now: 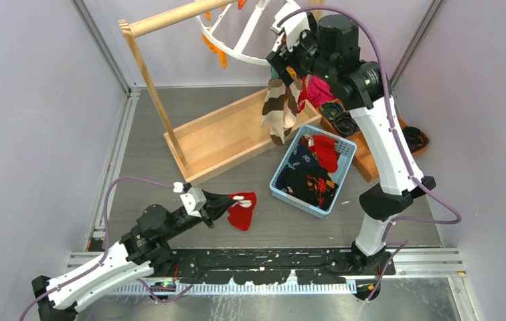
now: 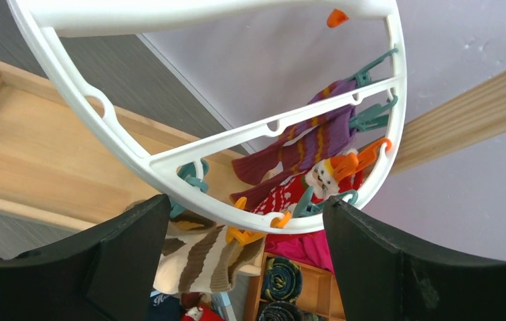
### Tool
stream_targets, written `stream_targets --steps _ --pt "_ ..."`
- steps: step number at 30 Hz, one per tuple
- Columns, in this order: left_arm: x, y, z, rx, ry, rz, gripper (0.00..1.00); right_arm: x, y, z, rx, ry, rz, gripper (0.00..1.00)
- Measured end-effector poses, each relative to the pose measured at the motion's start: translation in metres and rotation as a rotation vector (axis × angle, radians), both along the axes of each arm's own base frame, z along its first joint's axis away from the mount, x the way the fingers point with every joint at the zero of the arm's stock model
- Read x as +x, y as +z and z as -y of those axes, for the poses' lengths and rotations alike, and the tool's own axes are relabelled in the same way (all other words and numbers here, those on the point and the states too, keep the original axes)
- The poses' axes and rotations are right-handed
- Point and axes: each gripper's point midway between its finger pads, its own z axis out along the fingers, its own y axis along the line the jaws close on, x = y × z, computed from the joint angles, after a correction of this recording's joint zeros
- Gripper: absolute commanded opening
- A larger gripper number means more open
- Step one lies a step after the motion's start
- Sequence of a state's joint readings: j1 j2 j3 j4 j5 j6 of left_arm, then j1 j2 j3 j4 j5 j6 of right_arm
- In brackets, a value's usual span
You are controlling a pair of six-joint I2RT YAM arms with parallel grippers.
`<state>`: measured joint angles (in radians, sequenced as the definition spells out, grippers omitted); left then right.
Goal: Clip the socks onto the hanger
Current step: Adjust the hanger on the clothesline.
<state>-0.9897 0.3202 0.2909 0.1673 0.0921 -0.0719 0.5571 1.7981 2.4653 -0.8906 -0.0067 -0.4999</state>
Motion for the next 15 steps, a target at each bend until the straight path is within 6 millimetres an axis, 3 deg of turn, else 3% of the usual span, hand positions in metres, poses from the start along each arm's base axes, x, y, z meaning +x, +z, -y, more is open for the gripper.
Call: stream_targets --steps 4,15 --pt "0.000 0.000 0.000 0.000 -0.001 0.000 0.00 0.008 -0.007 0.010 -0.011 -0.036 -0.014 0.83" --pt "-0.001 0.000 0.001 0.001 -0.006 0.001 0.00 0.033 -0.013 0.065 -0.004 -0.168 -0.030 0.70"
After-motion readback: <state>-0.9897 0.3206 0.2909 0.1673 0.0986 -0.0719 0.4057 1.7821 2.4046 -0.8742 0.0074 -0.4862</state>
